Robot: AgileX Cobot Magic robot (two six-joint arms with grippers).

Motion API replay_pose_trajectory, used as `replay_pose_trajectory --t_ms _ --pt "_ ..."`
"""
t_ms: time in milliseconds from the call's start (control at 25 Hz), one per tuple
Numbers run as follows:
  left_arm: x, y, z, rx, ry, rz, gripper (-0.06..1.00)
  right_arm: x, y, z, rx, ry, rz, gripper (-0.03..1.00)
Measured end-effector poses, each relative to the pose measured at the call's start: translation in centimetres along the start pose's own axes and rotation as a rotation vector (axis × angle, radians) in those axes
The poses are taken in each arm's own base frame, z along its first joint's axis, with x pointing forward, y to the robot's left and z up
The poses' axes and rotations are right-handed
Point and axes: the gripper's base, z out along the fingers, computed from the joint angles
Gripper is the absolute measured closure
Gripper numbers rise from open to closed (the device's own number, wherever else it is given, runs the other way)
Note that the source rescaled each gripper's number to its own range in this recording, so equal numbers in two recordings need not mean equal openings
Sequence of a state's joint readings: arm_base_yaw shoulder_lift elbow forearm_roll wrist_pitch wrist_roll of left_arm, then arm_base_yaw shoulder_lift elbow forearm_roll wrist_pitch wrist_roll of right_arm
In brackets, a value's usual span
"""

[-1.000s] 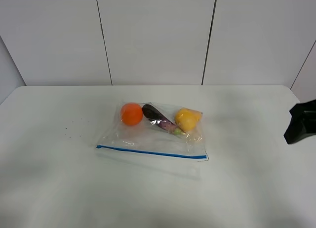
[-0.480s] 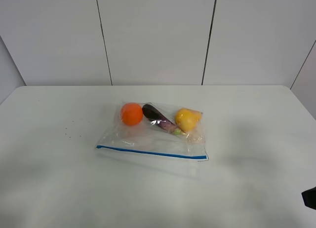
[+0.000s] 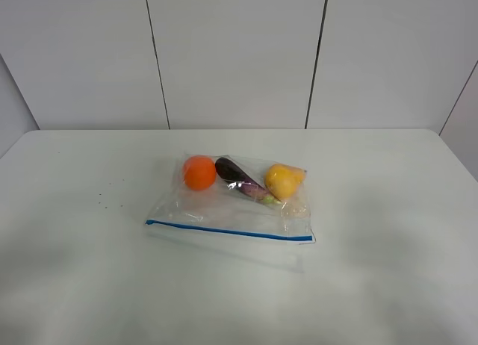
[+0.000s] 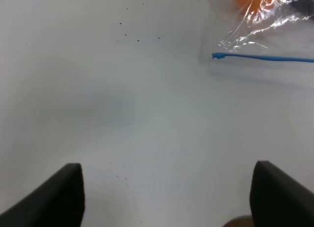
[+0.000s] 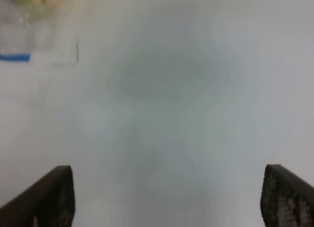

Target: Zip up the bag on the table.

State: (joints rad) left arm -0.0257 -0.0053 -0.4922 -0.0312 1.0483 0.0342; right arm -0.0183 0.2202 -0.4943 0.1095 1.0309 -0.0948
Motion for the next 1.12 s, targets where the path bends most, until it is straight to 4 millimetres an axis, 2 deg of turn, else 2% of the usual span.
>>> replay_pose_trajectory --t_ms 240,480,1120 --pt "0.0 0.0 0.0 0.000 0.000 0.000 -0.05 1.1 0.2 -1.8 0.010 -0.135 -0.008 0.12" --pt "0.0 0.0 0.0 0.000 0.000 0.000 -0.05 1.9 -0.2 -2.7 0.064 -0.211 0.044 0.14" --pt "0.0 0.0 0.0 0.000 0.000 0.000 -0.05 2.0 -0.3 -2.8 0.070 -0.218 0.049 0.14"
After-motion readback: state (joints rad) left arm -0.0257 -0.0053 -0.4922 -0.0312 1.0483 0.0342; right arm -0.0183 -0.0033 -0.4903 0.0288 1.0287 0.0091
